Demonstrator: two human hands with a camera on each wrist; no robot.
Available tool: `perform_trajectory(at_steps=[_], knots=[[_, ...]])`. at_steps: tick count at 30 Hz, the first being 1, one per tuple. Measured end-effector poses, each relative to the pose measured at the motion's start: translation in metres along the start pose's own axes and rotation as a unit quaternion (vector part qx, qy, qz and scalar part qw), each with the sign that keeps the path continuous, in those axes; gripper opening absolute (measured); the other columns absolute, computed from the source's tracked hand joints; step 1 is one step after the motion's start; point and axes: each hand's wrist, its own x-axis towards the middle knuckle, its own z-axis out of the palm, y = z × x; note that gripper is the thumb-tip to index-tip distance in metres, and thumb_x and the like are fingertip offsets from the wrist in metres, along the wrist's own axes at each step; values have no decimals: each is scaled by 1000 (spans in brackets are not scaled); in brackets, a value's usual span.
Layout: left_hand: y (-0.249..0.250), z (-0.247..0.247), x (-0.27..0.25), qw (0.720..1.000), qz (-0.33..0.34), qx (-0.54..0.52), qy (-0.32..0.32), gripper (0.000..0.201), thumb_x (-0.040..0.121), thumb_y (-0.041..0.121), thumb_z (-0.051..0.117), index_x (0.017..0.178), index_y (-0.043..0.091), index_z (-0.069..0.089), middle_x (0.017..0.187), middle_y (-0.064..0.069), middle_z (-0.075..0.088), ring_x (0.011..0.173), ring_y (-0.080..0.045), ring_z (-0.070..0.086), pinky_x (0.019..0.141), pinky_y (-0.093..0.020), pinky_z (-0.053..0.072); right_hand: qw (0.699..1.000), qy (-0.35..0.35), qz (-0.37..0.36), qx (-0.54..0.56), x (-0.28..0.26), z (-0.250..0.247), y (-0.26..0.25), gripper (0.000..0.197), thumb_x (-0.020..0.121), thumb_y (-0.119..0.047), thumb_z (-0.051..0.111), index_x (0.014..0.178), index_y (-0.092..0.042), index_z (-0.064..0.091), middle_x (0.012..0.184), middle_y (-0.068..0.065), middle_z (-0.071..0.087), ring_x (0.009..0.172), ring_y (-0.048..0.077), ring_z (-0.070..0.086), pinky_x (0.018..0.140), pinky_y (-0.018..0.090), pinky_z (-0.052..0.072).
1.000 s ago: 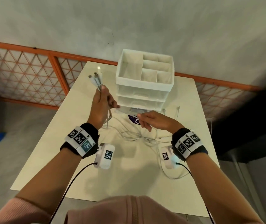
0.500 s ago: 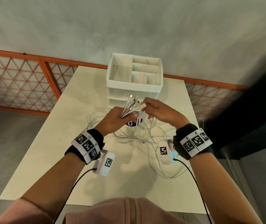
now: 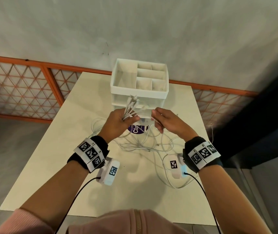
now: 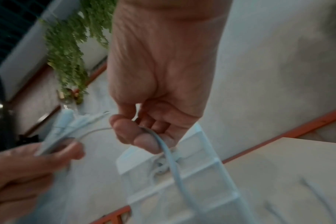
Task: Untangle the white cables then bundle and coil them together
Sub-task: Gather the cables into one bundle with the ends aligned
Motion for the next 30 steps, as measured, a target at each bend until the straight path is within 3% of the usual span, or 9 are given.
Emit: perform_trajectory(at_steps=[4, 8, 10, 13, 17, 21, 24, 27, 30], knots=[[-6, -23, 4, 991, 25, 10, 134, 7, 82, 18, 71, 79, 15, 65, 66, 1, 61, 57, -5, 51, 64, -28, 40, 998, -2, 59, -20, -13, -9, 38, 51, 98, -47, 38, 65, -10, 52, 47, -4, 43, 44, 11, 37, 48, 14, 36], [-18, -45, 8, 976, 35, 46, 209, 11, 84, 19, 70, 81, 10, 64, 56, 7, 53, 49, -3, 44, 60, -29, 38, 992, 14, 118, -38, -24, -19, 72, 51, 94, -50, 43, 60, -13, 51, 52, -7, 45, 53, 12, 42, 58, 21, 39], [-23, -46, 8, 976, 27, 73, 204, 17, 84, 23, 70, 84, 6, 66, 57, -1, 55, 52, -15, 43, 60, -31, 41, 991, 25, 107, -70, -23, -24, 74, 48, 94, -48, 45, 60, -15, 52, 60, -1, 48, 60, 15, 43, 63, 25, 38], [-24, -38, 6, 983, 16, 85, 160, 26, 79, 21, 75, 103, 13, 68, 53, 0, 48, 44, -8, 38, 54, -21, 38, 987, 38, 84, -129, -15, -29, 60, 45, 92, -44, 52, 61, -13, 54, 62, 6, 47, 58, 15, 43, 61, 22, 37], [-14, -21, 1, 995, 13, 23, 100, 44, 74, 24, 79, 115, 18, 63, 57, 4, 38, 44, -5, 31, 50, -14, 31, 987, 63, 32, -147, -4, -24, 26, 48, 88, -37, 62, 68, 7, 57, 51, -5, 47, 40, -2, 46, 46, 10, 34], [2, -1, -6, 998, 17, -37, -42, 19, 84, 23, 69, 102, 23, 66, 66, -2, 63, 61, -6, 51, 67, -21, 43, 991, 30, -54, -120, 3, -7, -14, 36, 98, -32, 48, 65, -20, 58, 51, -15, 54, 46, -5, 47, 53, 11, 35], [15, 7, -12, 993, 10, -45, -106, 11, 92, 9, 57, 86, 11, 65, 47, 18, 61, 48, 10, 53, 56, -2, 38, 994, 10, -79, -76, 6, -6, -33, 35, 101, -32, 37, 78, -19, 60, 66, -17, 57, 57, -9, 50, 56, 5, 36], [11, 1, -10, 997, 15, -49, -60, 30, 95, 17, 52, 71, 1, 60, 36, 17, 47, 34, 3, 40, 42, -7, 29, 998, 1, -57, -36, 3, -15, -28, 38, 100, -36, 40, 76, -16, 61, 51, -18, 49, 48, -2, 43, 50, 7, 33], [-1, -12, -2, 996, 29, -43, 73, 36, 95, 29, 52, 60, 22, 52, 35, 11, 41, 33, -2, 30, 40, -15, 23, 999, -36, -14, -34, -7, -19, 2, 36, 96, -39, 48, 72, -15, 59, 57, -5, 42, 49, 6, 38, 50, 13, 36]])
